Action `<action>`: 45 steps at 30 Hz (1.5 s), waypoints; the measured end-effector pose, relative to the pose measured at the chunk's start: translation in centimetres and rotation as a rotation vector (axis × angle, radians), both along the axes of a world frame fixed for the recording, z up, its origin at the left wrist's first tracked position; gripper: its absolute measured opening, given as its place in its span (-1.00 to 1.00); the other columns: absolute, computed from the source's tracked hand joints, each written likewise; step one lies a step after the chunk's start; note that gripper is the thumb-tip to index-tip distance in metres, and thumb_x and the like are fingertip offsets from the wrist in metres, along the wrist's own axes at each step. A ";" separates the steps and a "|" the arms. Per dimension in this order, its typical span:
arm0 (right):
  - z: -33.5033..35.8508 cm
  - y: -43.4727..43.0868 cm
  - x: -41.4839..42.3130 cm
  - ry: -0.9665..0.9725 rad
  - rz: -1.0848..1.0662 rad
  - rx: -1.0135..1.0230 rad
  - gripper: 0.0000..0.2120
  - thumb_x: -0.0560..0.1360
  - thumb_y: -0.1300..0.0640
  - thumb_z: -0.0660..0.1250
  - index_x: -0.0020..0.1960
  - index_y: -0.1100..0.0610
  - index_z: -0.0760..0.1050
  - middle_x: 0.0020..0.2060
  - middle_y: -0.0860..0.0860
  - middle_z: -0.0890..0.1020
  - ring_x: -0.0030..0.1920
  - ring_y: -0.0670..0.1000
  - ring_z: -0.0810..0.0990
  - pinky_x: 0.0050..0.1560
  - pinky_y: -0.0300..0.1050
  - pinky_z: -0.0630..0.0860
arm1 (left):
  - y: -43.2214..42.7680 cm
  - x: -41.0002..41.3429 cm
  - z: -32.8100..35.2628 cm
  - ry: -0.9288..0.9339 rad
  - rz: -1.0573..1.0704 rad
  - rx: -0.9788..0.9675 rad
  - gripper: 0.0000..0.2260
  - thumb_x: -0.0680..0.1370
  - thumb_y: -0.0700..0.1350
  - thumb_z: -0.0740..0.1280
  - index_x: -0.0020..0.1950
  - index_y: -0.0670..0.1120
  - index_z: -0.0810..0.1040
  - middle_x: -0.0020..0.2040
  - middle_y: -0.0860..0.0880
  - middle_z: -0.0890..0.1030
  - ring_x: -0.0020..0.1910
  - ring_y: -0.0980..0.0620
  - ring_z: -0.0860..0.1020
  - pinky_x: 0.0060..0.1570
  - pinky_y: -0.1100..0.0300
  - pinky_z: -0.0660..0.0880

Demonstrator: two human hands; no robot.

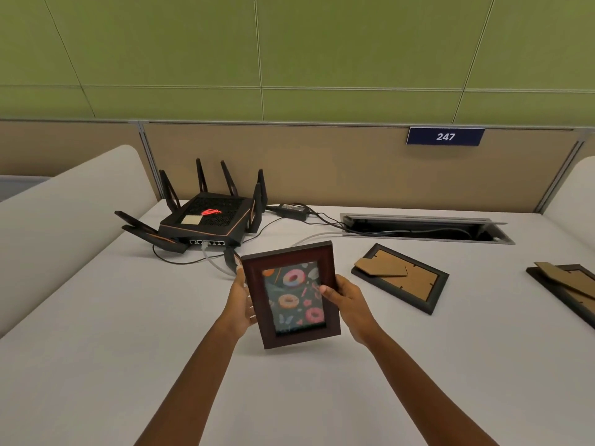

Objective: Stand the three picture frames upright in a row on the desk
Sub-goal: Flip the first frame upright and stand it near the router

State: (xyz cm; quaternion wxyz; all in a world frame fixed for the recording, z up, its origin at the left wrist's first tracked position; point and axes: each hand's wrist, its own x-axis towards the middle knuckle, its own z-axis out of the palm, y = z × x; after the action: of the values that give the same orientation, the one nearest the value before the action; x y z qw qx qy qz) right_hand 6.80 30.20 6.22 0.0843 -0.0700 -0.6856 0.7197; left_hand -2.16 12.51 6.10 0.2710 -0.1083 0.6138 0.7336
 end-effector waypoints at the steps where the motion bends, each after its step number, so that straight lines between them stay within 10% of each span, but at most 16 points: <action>1: -0.1 -0.2 0.0 -0.012 0.006 0.006 -0.86 0.51 0.21 0.21 0.05 0.07 0.44 -0.02 0.03 0.59 -0.04 -0.07 0.59 -0.11 -0.33 0.57 | 0.0 -0.2 -0.1 0.000 -0.002 0.053 -0.45 0.54 0.28 -0.01 0.12 -0.08 0.57 0.03 -0.13 0.63 0.01 -0.13 0.57 0.05 0.02 0.48; 5: -1.0 -0.6 -0.1 -0.036 0.012 -0.001 -0.86 0.51 0.22 0.23 0.06 0.11 0.45 0.01 0.09 0.59 0.04 0.06 0.57 0.10 -0.10 0.55 | 0.4 -0.3 -0.2 -0.015 0.049 0.225 -0.49 0.58 0.18 -0.02 -0.02 -0.11 0.61 0.02 -0.12 0.64 -0.01 -0.15 0.58 -0.06 0.03 0.50; 9: -1.5 -0.8 -0.1 -0.075 -0.022 -0.006 -0.90 0.51 0.22 0.23 0.02 0.12 0.45 0.02 0.13 0.58 0.06 0.09 0.55 0.24 0.11 0.46 | 0.5 -0.5 -0.7 -0.054 0.048 0.304 -0.32 0.53 0.31 -0.09 0.34 -0.16 0.43 0.12 -0.20 0.56 0.02 -0.17 0.53 0.13 -0.08 0.42; 23: -1.5 -0.1 -0.4 -0.184 -0.020 -0.032 -0.84 0.54 0.15 0.18 0.10 0.14 0.39 0.02 0.07 0.56 0.05 0.05 0.53 -0.06 -0.18 0.52 | 1.3 0.0 -0.3 -0.041 0.026 0.201 -0.27 0.51 0.35 -0.13 0.34 -0.17 0.43 0.35 -0.25 0.45 0.28 -0.26 0.44 0.27 -0.15 0.34; 28: -1.3 0.0 -0.6 -0.237 -0.024 0.025 -0.68 0.53 0.10 0.19 0.23 0.22 0.37 0.14 0.13 0.55 0.10 0.06 0.52 0.14 -0.02 0.46 | 1.4 0.4 -0.2 -0.028 0.038 0.192 -0.27 0.51 0.34 -0.15 0.27 -0.17 0.48 0.35 -0.25 0.45 0.06 -0.22 0.52 0.28 -0.14 0.33; 31: -1.2 0.1 -0.5 -0.244 -0.017 0.049 -0.66 0.52 0.09 0.20 0.23 0.23 0.36 0.19 0.17 0.55 0.10 0.07 0.52 0.17 0.02 0.47 | 1.6 1.1 0.2 0.015 0.018 0.126 -0.28 0.54 0.29 -0.20 0.34 -0.18 0.42 0.35 -0.25 0.45 0.27 -0.26 0.45 0.29 -0.14 0.33; 39: -1.0 1.0 0.9 -0.239 0.002 0.182 -0.59 0.51 0.09 0.25 0.30 0.19 0.28 0.26 0.17 0.47 0.10 0.00 0.44 0.04 -0.17 0.46 | 3.0 2.3 2.6 0.586 0.644 -0.556 -0.51 0.61 0.07 -0.07 0.42 -0.18 0.27 0.42 -0.24 0.35 0.40 -0.21 0.31 0.37 -0.15 0.20; 45: -0.9 5.0 2.9 -0.249 -0.055 0.287 -0.62 0.47 0.09 0.30 0.26 0.15 0.36 0.22 0.17 0.51 0.10 0.00 0.46 0.07 -0.12 0.36 | 5.8 4.9 5.2 1.414 0.533 -0.799 -0.56 0.58 0.03 -0.01 0.38 -0.15 0.26 0.44 -0.27 0.29 0.43 -0.12 0.22 0.39 0.04 0.13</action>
State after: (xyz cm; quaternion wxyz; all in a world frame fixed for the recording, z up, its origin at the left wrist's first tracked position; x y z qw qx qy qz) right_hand 9.65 35.16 5.28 0.0274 -0.1645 -0.7841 0.5977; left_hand 2.75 18.33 11.30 -0.4157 0.1467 0.8053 0.3965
